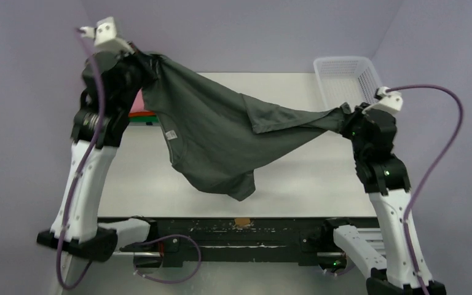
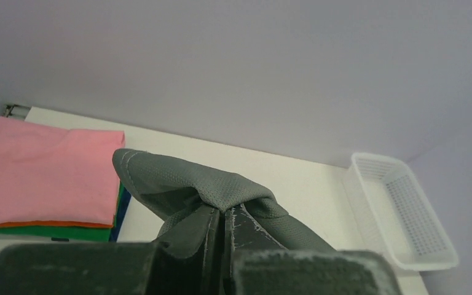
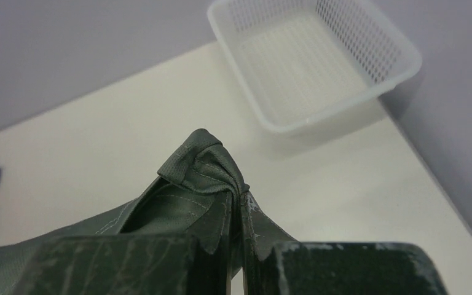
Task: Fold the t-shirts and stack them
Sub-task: Flatten out the tshirt
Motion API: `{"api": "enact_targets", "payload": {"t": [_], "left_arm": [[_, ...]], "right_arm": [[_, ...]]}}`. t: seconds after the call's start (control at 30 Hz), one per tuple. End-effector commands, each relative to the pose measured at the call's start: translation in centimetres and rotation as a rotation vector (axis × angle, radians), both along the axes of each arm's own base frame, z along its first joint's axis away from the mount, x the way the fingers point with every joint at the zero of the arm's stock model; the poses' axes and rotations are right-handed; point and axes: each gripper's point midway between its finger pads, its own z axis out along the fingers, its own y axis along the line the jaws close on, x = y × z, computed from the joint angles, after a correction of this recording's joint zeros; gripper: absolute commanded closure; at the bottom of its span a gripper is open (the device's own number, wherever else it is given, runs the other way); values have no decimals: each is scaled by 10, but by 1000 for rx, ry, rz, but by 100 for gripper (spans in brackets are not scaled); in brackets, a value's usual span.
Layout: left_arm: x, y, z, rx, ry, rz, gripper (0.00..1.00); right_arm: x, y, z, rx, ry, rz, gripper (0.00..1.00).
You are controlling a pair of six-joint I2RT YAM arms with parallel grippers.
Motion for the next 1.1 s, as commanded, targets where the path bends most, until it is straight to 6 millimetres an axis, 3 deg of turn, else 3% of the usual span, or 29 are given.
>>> {"api": "enact_targets", "payload": {"t": [0.0,0.03,0.07,0.1,0.13,0.17,0.2,0.27,0.3,0.43,0.63,0.8,0.87,1.0,1.07], "left_arm": [[116,-8,-135,139,418,71,100],[136,-13,-162,154,490,66,98],[152,-18,-191,164,567,57,89],[161,-24,-213,162,637,37,73],[165,-31,-234,157,710,14,59],[167,-35,-248,154,757,-3,44],[170,-39,-259,144,780,-16,32],[167,-43,-273,131,806,-33,6],[165,-45,-272,123,799,-46,1],[140,-47,-270,100,803,-78,0],[67,-74,-293,62,840,-227,0],[-19,-117,-330,92,972,-380,0],[-43,-129,-342,58,1002,-438,0],[-43,-144,-356,-20,1006,-470,0],[-31,-154,-354,-53,985,-480,0]], "right_arm": [[41,21,-121,102,316,16,100],[44,18,-144,110,377,-24,99],[44,16,-169,105,441,-53,96],[45,12,-188,90,485,-78,85],[45,6,-203,74,522,-119,62],[44,0,-215,65,566,-158,38],[44,-3,-224,54,606,-178,29],[43,-9,-230,35,656,-215,23],[44,-10,-229,24,664,-220,22],[53,-11,-218,15,630,-214,17],[68,4,-217,29,605,-106,13],[88,40,-220,54,586,138,9],[99,66,-216,59,542,309,9],[123,119,-207,-29,461,540,12],[135,143,-222,-131,503,607,17]]}}
